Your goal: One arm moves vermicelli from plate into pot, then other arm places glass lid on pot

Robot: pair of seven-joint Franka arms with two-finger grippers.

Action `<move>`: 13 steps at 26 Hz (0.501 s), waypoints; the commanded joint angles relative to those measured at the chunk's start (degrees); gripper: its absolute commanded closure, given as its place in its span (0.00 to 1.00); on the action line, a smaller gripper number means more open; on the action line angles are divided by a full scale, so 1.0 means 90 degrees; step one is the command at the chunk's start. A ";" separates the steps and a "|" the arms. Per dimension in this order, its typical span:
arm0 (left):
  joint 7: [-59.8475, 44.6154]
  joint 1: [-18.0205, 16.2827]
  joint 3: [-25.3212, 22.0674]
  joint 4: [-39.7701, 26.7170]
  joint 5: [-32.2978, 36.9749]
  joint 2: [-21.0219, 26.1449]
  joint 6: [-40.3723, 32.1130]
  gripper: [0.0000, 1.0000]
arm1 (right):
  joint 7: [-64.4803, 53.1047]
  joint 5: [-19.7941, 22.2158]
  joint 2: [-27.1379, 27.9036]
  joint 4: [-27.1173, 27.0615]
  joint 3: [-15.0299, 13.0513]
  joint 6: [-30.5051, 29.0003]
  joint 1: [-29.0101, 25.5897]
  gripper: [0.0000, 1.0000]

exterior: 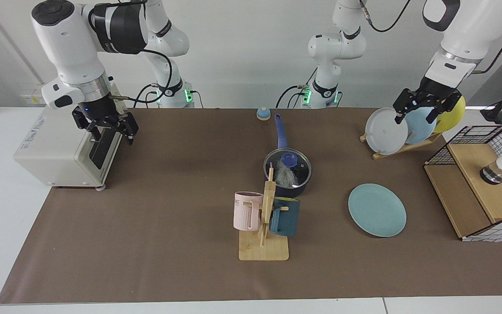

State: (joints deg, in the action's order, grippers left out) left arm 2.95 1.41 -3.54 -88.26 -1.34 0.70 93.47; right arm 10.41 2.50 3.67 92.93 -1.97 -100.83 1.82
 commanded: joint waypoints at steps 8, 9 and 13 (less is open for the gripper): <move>0.0034 -0.0245 0.0306 -0.0105 0.0110 -0.0107 -0.0024 0.00 | -0.0268 0.0035 -0.0067 0.0036 0.0082 0.0197 -0.0105 0.01; 0.0034 -0.0245 0.0306 -0.0105 0.0110 -0.0107 -0.0034 0.00 | -0.0268 0.0035 -0.0067 0.0026 0.0082 0.0197 -0.0105 0.01; 0.0024 -0.0245 0.0316 -0.0095 0.0110 -0.0107 -0.0044 0.00 | -0.0268 0.0035 -0.0076 0.0026 0.0082 0.0197 -0.0105 0.01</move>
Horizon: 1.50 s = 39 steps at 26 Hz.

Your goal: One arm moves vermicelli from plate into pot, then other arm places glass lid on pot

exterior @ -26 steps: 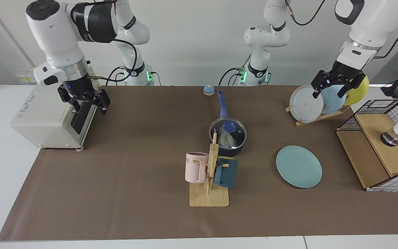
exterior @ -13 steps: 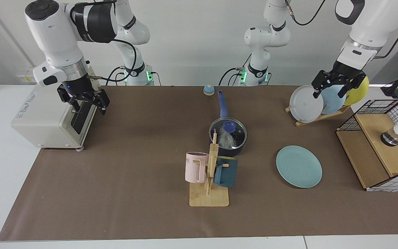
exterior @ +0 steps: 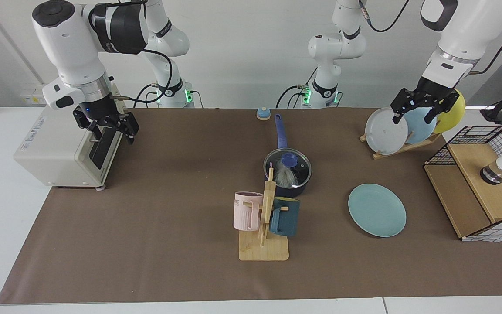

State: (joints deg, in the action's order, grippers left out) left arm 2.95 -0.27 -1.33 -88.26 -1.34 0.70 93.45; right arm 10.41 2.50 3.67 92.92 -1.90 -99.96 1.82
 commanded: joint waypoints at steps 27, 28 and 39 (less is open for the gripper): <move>0.0034 -0.0018 0.0070 -0.0085 0.0119 -0.0097 0.0007 0.00 | -0.0268 0.0015 -0.0086 0.0037 0.0085 0.0111 -0.0056 0.01; 0.0034 -0.0028 0.0070 -0.0085 0.0119 -0.0097 0.0007 0.00 | -0.0268 0.0015 -0.0086 0.0027 0.0085 0.0111 -0.0066 0.01; 0.0043 -0.0028 0.0070 -0.0095 0.0110 -0.0107 -0.0012 0.00 | -0.0268 -0.0024 -0.0086 0.0037 0.0085 0.0111 -0.0066 0.01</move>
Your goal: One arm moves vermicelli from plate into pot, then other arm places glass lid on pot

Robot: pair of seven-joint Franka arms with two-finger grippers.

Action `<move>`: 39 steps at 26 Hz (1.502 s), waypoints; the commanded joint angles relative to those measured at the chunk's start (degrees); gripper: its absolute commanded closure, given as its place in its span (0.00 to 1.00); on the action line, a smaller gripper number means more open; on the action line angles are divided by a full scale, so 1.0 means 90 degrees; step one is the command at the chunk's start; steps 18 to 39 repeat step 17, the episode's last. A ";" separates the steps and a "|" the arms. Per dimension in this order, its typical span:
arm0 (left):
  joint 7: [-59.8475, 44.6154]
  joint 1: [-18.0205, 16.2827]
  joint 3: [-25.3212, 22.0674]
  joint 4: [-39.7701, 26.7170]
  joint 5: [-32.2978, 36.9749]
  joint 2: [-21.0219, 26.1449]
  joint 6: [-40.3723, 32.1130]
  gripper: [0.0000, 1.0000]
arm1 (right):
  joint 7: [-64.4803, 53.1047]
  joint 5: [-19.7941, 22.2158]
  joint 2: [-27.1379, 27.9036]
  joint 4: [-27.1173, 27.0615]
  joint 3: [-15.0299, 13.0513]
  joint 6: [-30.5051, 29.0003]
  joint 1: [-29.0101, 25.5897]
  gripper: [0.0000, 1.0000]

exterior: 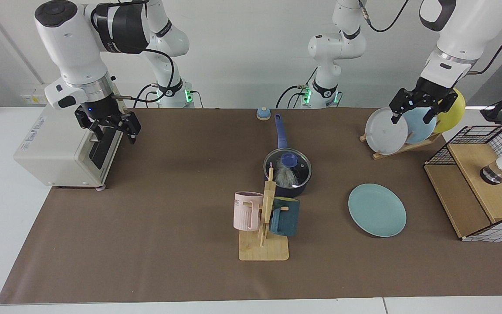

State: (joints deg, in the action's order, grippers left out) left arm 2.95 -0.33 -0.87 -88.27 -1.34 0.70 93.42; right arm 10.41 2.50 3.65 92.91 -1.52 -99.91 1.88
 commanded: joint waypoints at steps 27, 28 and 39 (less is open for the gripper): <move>0.0034 -0.0012 0.0018 -0.0114 0.0109 -0.0117 -0.0096 0.00 | -0.0267 -0.0024 -0.0084 0.0038 0.0042 0.0104 -0.0072 0.01; 0.0034 -0.0012 0.0018 -0.0114 0.0109 -0.0117 -0.0096 0.00 | -0.0267 -0.0024 -0.0084 0.0038 0.0042 0.0104 -0.0072 0.01; 0.0034 -0.0012 0.0018 -0.0114 0.0109 -0.0117 -0.0096 0.00 | -0.0267 -0.0024 -0.0084 0.0038 0.0042 0.0104 -0.0072 0.01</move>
